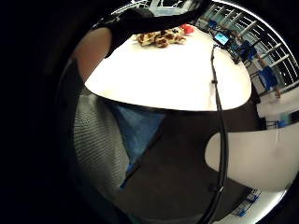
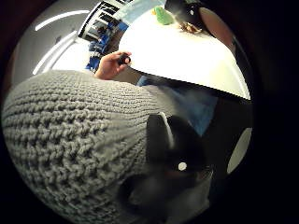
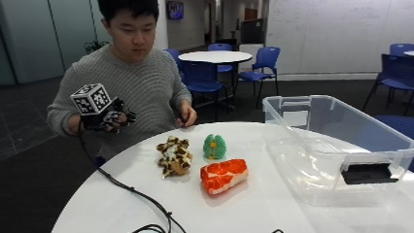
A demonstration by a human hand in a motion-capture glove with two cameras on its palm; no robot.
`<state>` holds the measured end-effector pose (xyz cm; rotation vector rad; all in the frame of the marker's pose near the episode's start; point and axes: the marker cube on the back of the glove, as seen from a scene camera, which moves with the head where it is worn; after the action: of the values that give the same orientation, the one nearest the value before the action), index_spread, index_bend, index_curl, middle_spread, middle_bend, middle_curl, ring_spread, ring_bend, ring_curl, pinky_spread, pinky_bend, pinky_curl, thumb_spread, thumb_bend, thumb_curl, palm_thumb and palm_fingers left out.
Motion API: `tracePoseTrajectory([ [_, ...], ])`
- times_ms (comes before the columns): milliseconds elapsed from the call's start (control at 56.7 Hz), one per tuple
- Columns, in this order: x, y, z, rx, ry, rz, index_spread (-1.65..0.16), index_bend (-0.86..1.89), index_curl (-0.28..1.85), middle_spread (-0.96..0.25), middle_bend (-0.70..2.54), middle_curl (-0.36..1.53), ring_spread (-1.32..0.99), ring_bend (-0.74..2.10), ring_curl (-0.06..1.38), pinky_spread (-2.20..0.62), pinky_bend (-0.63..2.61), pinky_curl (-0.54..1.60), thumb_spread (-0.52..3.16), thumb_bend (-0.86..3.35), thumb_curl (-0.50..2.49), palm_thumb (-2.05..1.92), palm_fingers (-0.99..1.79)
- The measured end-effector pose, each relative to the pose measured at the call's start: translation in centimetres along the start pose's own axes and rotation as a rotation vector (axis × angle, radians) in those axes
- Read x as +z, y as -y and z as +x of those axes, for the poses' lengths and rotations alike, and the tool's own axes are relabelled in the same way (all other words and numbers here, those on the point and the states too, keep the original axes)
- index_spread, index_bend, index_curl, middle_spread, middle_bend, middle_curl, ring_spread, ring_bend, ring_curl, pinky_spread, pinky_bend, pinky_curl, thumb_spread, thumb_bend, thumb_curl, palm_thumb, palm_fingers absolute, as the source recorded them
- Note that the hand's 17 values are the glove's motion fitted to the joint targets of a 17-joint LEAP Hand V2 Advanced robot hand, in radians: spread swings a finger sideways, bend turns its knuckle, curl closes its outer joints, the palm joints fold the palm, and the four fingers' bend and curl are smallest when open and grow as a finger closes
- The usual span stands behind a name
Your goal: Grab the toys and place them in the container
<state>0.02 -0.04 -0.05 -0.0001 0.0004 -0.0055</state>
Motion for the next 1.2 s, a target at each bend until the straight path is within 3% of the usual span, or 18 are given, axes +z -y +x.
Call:
tracePoseTrajectory([
  [106,-0.1,0.0,-0.1,0.010,-0.001,-0.003,-0.25,0.22,0.10,-0.17,0.19,0.07,-0.16,0.17,0.03,-0.01,0.50,0.15,0.84,0.06,0.03,0.06,0.16],
  [229,-0.2,0.1,0.0,0.004,-0.005,-0.007,-0.32,0.21,0.16,-0.22,0.19,0.12,-0.20,0.19,0.06,-0.01,0.54,0.20,1.15,0.06,0.07,0.05,0.13],
  [617,-0.8,2.0,-0.1,0.014,0.001,0.005,-0.38,0.19,0.28,-0.26,0.19,0.22,-0.24,0.20,0.13,0.00,0.59,0.27,1.44,0.03,0.17,0.02,0.08],
  [723,-2.3,6.3,-0.2,0.008,-0.062,0.037,-0.39,0.18,0.29,-0.26,0.17,0.24,-0.24,0.21,0.15,0.00,0.62,0.29,1.45,0.02,0.19,0.02,0.08],
  [970,-4.5,24.6,2.8,0.033,-0.101,-0.002,-0.38,0.14,0.29,-0.23,0.17,0.26,-0.22,0.28,0.21,0.01,0.75,0.34,1.44,-0.01,0.23,0.00,-0.01],
  [1200,-2.1,27.3,4.6,0.110,-0.100,-0.101,-0.38,0.17,0.30,-0.21,0.18,0.28,-0.20,0.30,0.23,0.01,0.80,0.35,1.40,-0.01,0.25,0.00,-0.02],
])
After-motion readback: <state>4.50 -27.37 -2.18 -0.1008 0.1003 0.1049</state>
